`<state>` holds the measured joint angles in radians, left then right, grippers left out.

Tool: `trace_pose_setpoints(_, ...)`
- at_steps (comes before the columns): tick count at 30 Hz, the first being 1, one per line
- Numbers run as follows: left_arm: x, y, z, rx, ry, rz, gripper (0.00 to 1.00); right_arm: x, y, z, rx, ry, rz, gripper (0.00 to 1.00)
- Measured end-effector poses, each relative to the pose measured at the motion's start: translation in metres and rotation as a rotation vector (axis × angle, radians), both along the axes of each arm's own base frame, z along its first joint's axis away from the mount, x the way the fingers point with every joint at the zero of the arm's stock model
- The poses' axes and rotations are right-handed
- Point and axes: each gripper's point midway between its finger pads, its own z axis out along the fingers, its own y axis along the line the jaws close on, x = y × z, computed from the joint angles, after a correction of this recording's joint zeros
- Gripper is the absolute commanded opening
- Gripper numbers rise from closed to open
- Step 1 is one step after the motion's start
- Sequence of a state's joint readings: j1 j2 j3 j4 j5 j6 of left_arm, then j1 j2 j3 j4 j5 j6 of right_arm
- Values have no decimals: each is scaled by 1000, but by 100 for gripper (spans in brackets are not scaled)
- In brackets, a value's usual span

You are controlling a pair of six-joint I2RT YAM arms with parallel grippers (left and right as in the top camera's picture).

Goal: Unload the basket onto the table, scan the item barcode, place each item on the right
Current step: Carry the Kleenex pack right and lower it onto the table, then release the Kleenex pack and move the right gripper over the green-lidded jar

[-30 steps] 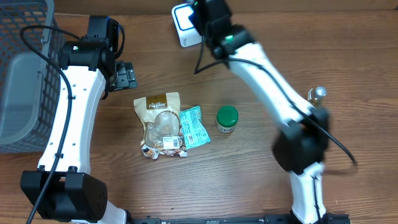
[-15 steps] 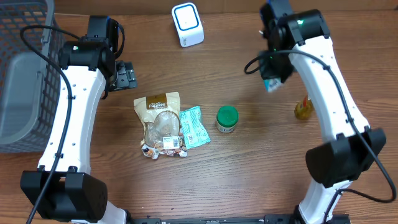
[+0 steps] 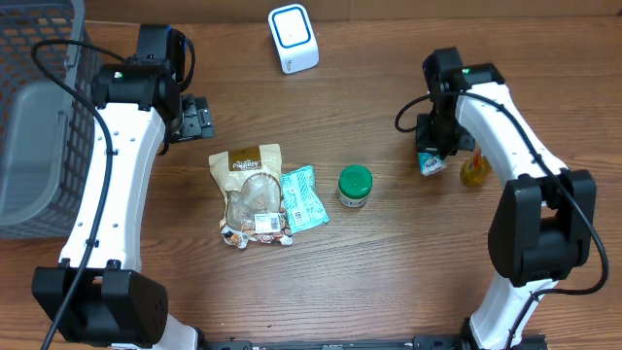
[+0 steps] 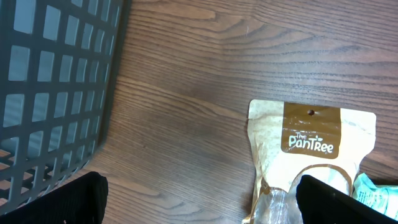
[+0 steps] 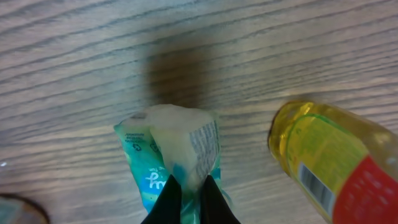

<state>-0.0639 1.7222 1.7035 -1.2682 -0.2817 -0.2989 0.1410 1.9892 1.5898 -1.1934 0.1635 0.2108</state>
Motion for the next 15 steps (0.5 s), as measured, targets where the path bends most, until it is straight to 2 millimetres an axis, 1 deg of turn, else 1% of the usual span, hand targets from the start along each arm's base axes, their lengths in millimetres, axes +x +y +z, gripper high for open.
trace_pose_setpoints(1,0,0,0,0,0,0,100,0,-1,-3,-3,-1,-4,4)
trace_pose_setpoints(2,0,0,0,0,0,0,100,-1,-2,-5,-8,-1,-7,11)
trace_pose_setpoints(4,0,0,0,0,0,-1,100,-3,-3,-7,-13,2,-23,35)
trace_pose_setpoints(5,0,0,0,0,0,0,100,-3,-3,-7,-18,2,-20,43)
trace_pose_setpoints(6,0,0,0,0,0,0,100,-2,-4,-7,-19,-1,-23,49)
trace_pose_setpoints(12,0,0,0,0,0,0,100,0,-4,-7,-21,-12,-40,49)
trace_pose_setpoints(15,0,0,0,0,0,0,100,1,2,-7,-18,-23,-64,58)
